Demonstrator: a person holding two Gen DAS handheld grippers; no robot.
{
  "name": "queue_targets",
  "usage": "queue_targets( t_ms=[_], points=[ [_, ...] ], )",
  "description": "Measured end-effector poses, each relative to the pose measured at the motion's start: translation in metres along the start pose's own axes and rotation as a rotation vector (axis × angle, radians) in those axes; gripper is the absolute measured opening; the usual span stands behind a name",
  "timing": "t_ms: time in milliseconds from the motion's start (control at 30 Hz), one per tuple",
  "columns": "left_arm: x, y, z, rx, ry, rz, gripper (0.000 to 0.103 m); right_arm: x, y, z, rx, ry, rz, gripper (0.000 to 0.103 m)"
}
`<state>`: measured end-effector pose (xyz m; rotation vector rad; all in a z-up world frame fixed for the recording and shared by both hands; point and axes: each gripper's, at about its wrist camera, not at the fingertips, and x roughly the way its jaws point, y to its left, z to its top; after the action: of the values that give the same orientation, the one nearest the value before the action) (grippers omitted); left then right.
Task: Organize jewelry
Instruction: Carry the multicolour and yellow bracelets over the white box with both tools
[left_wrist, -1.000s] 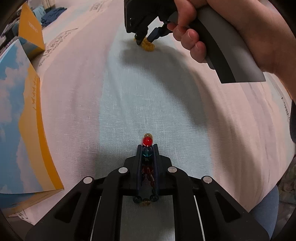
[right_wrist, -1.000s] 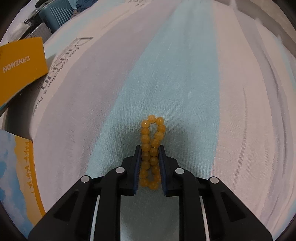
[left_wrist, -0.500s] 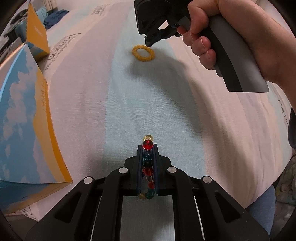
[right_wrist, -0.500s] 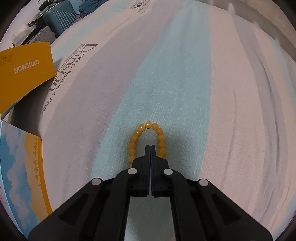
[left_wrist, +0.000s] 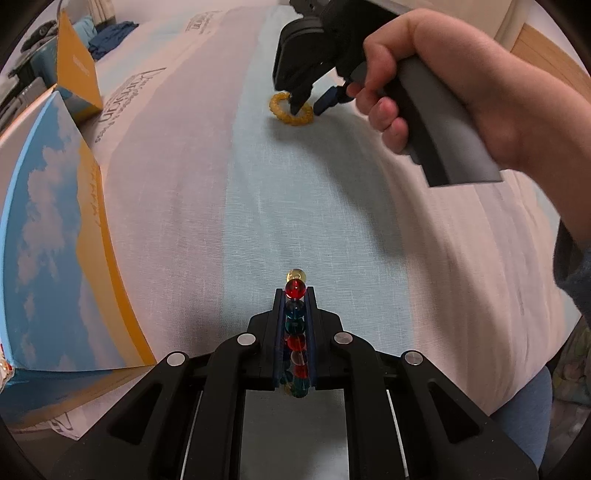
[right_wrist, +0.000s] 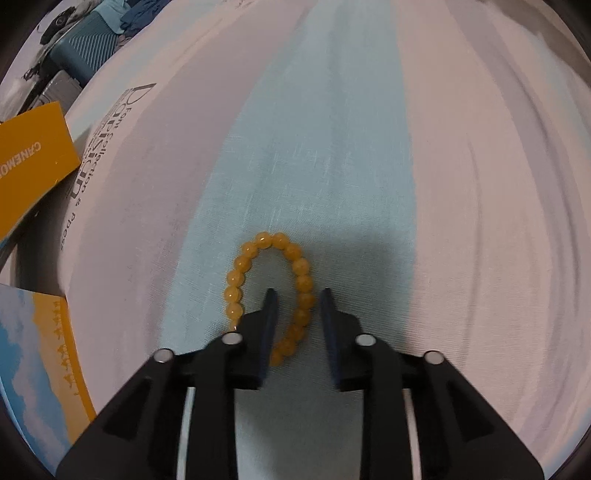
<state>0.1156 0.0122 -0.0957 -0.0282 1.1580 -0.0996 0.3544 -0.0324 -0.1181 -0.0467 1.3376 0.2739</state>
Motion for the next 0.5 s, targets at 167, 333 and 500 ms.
queue_targets(
  t_ms=[167,333,500],
  points=[
    [0.002,0.001,0.003,-0.001,0.004,0.003,0.009,-0.001,0.003,-0.003,-0.040,-0.023,-0.013,0.009],
    [-0.004,-0.001,0.003,0.003,-0.002,0.008,0.009,-0.020,0.003,-0.006,-0.054,-0.061,0.000,0.009],
    [-0.015,0.000,0.004,-0.002,-0.016,0.009,0.009,-0.050,0.010,-0.007,-0.071,-0.115,0.014,0.009]
  ],
)
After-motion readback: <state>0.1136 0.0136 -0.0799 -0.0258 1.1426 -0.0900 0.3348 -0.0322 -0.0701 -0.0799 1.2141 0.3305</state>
